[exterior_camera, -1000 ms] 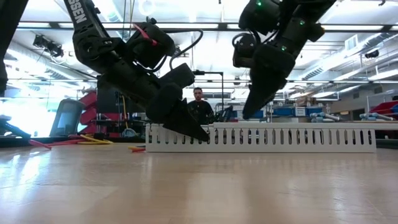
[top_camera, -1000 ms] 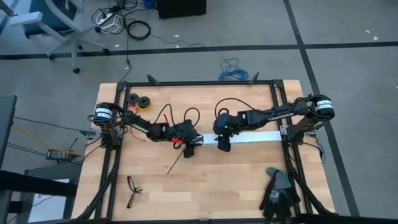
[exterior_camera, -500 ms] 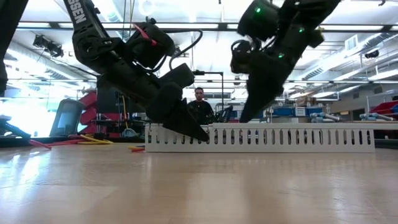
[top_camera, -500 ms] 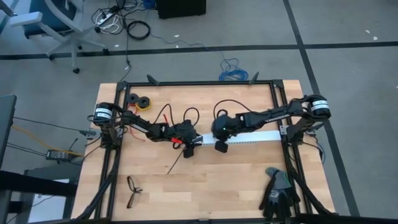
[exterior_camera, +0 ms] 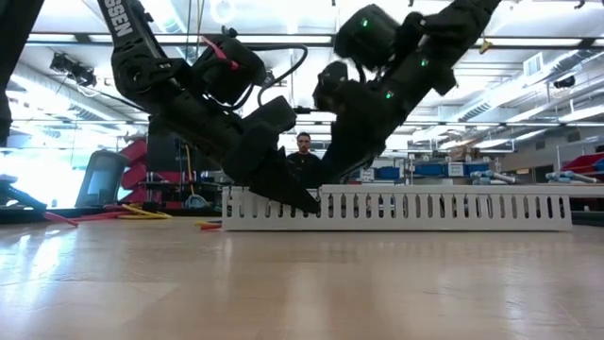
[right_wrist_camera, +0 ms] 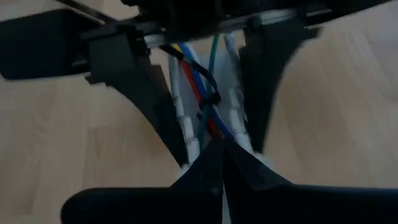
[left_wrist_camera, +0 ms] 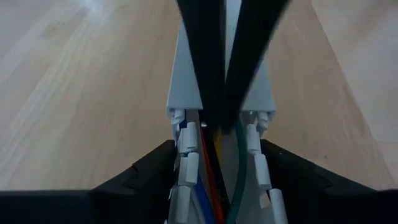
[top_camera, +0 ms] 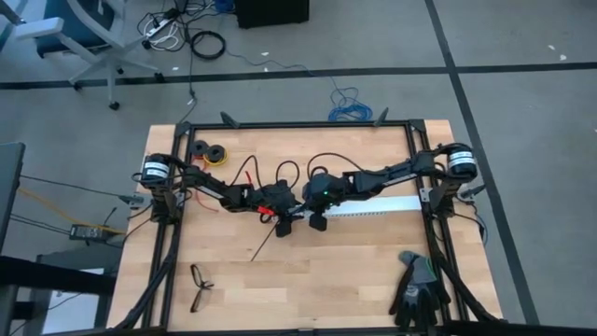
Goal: Ziptie cables
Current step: Close the white cable duct
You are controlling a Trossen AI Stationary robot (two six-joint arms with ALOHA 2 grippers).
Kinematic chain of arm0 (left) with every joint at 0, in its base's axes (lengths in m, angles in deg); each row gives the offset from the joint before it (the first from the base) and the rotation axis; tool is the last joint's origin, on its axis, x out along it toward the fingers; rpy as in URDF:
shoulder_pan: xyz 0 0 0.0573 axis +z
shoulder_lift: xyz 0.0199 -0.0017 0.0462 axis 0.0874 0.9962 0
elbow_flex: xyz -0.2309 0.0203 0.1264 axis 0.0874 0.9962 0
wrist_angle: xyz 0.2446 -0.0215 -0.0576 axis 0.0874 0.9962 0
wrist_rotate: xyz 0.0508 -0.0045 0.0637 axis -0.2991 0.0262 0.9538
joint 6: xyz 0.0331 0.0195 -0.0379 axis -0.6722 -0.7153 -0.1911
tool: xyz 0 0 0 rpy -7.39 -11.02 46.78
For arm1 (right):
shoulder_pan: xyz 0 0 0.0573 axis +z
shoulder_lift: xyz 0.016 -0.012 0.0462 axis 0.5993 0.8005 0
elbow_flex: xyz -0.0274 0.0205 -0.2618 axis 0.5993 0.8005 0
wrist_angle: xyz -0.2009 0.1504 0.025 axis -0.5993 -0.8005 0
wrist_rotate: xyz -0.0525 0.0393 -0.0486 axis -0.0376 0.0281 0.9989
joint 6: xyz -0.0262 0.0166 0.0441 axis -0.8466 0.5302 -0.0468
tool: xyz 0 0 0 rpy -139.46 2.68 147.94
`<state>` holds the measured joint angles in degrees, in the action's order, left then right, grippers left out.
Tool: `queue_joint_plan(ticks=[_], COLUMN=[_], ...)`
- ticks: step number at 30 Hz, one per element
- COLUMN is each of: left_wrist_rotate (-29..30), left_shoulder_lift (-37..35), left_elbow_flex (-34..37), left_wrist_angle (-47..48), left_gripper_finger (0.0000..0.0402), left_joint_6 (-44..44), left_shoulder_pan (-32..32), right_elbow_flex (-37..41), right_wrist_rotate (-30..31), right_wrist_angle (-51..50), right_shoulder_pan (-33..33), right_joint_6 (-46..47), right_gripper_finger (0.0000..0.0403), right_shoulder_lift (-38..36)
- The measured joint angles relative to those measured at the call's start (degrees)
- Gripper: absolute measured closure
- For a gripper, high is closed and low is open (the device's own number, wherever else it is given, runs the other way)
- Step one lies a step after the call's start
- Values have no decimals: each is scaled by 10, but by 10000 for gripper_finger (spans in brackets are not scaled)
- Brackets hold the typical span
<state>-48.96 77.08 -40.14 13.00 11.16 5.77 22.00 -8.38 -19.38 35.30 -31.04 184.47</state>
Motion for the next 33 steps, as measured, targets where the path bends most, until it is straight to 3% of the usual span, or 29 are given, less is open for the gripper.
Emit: queue_joint_plan(ticks=[3, 8, 13, 18, 20, 25, 33], left_wrist_rotate=[-2, -3, -2, -2, -2, -1, 1], left_shoulder_lift=[0, -1, -1, -2, -2, -1, 0], left_elbow_flex=[0, -2, -2, 0, 0, -1, -2], left_wrist_angle=[4, 14, 16, 17, 16, 12, 13], left_gripper_finger=[177, 177, 177, 177, 177, 177, 177], left_joint_6=[0, 0, -1, -9, -13, -11, -12], left_shoulder_pan=[0, 0, 0, 0, 0, 0, 0], right_elbow_flex=[1, 0, 1, -6, -33, -78, -76], right_wrist_rotate=[13, 105, 79, -35, -52, -6, 78], right_wrist_angle=[-28, -144, -261, -149, -90, -66, -152], right_shoulder_pan=[2, 17, 23, 2, -8, -3, 26], right_joint_6=[-5, 21, 80, 67, 49, -8, -20], right_gripper_finger=[402, 403, 403, 403, 403, 403, 403], right_shoulder_lift=[-34, -105, -122, -25, 28, 60, -43])
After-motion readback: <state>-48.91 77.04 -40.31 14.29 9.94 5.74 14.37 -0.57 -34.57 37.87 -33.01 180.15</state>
